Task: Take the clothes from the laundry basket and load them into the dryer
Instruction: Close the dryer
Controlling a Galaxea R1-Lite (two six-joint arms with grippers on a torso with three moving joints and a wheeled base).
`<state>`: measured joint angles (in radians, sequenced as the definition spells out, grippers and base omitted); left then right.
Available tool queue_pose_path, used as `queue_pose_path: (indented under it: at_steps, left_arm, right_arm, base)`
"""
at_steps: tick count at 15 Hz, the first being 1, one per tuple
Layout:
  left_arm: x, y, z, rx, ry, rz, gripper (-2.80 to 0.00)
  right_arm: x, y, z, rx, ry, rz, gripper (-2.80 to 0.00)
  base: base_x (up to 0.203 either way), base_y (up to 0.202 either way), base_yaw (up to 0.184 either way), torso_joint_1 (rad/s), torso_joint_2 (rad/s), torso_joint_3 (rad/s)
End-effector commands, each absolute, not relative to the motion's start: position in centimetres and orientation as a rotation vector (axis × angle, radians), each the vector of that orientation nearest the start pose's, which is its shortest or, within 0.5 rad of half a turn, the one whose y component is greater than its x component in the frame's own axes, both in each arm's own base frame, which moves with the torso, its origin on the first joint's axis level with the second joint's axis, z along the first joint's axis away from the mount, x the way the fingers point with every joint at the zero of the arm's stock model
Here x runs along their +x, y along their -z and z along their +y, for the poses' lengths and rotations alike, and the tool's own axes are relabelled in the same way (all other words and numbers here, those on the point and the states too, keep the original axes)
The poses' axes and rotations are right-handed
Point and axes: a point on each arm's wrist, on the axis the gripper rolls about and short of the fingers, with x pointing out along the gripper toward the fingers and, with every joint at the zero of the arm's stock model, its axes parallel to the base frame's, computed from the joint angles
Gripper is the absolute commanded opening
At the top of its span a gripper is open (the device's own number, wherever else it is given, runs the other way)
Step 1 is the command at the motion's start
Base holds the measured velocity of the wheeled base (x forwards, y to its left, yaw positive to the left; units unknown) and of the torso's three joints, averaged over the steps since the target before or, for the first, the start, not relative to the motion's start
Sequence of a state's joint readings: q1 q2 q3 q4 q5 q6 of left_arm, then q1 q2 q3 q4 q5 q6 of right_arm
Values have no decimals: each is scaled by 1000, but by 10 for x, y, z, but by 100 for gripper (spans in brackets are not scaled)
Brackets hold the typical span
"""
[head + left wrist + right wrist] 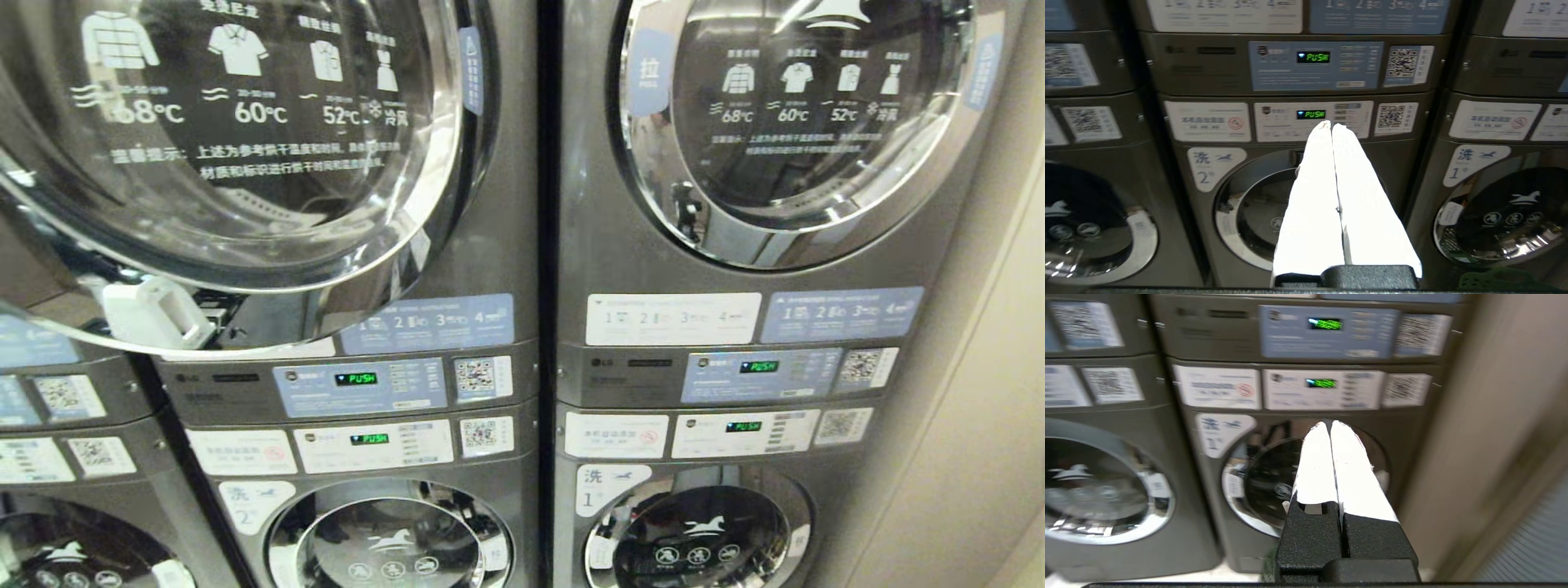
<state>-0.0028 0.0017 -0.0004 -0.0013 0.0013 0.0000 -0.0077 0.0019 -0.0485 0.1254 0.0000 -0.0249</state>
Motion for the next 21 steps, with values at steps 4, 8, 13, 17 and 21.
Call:
queue_pose_path:
  at_steps: [4, 8, 13, 17, 21]
  left_arm:
    - [-23, -76, 0, 0, 2, -2, -280]
    - [-23, -76, 0, 0, 2, 0, -280]
    - [-23, -76, 0, 0, 2, -2, -280]
    - [-23, -76, 0, 0, 3, 0, -280]
    - [-22, -77, 0, 27, 9, 16, -280]
  right_arm:
    - [-27, -76, 0, -23, 7, 75, -280]
    - [-27, -76, 0, -21, 7, 75, -280]
    - [-27, -76, 0, -12, 7, 75, -280]
    - [-27, -76, 0, -12, 7, 75, -280]
    - [-27, -77, 0, -13, 7, 73, -280]
  base:
    - [1, -3, 83, 2, 2, 3]
    - [0, 0, 0, 0, 0, 0]
    - [0, 0, 0, 0, 0, 0]
    - [0, 0, 0, 0, 0, 0]
    - [0, 0, 0, 0, 0, 0]
